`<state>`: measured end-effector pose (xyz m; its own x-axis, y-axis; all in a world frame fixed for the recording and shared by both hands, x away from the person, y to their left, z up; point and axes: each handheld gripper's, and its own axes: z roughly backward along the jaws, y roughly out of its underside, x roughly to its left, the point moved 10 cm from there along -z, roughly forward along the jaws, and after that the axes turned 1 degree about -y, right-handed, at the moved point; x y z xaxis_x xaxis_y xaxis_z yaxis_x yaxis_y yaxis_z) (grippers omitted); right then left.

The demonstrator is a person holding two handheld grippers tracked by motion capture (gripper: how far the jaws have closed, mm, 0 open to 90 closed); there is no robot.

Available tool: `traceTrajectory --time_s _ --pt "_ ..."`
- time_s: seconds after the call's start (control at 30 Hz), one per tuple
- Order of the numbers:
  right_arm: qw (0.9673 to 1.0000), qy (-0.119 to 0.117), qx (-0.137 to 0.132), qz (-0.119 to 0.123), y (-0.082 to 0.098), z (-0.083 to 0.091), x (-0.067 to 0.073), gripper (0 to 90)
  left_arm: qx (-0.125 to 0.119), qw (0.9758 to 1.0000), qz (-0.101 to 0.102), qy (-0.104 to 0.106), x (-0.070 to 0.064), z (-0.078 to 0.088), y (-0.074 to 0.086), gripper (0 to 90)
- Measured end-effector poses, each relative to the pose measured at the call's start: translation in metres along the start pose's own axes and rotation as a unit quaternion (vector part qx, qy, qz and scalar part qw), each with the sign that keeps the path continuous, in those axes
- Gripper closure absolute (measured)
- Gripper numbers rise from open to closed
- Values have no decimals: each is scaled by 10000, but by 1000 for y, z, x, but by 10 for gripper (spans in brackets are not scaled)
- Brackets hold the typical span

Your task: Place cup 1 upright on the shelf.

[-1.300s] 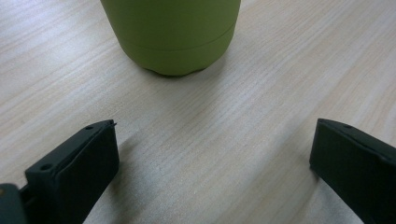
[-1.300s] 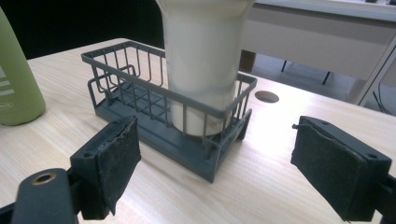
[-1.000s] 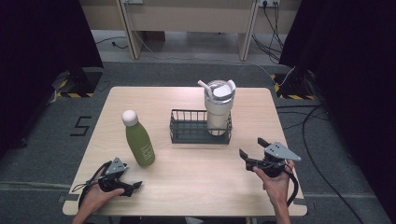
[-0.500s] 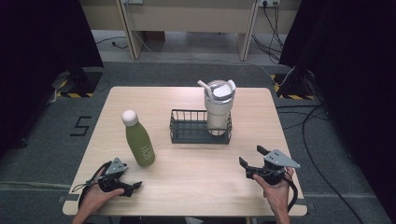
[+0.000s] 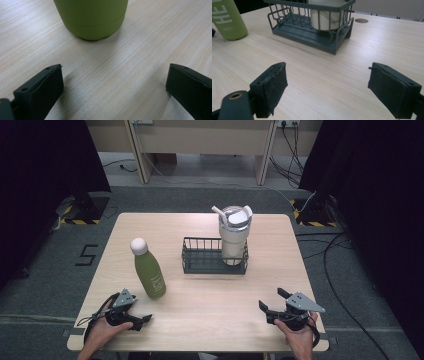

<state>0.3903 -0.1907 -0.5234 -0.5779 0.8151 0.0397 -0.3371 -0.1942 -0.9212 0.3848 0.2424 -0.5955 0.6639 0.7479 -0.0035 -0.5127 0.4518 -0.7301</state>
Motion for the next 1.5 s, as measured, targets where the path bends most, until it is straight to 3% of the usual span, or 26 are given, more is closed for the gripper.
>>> traceTrajectory --time_s 0.3,0.7,0.97,1.17,1.3,1.5 --pt "9999 0 125 -49 12 0 3 152 -4 10000 2 -3 0 0 0 6" --pt "9986 -21 524 -51 32 0 8 153 1 10000 4 0 0 0 0 5" --pt "9955 15 945 -19 49 -3 9 153 2 10000 5 0 0 0 0 5" --pt "9943 38 1062 -6 53 -2 8 153 1 10000 4 0 0 0 0 5" --pt "9911 141 1323 -25 58 -2 8 153 2 10000 3 0 0 0 0 5" --pt "9855 230 1673 148 66 -4 8 152 2 10000 4 0 0 0 0 5"
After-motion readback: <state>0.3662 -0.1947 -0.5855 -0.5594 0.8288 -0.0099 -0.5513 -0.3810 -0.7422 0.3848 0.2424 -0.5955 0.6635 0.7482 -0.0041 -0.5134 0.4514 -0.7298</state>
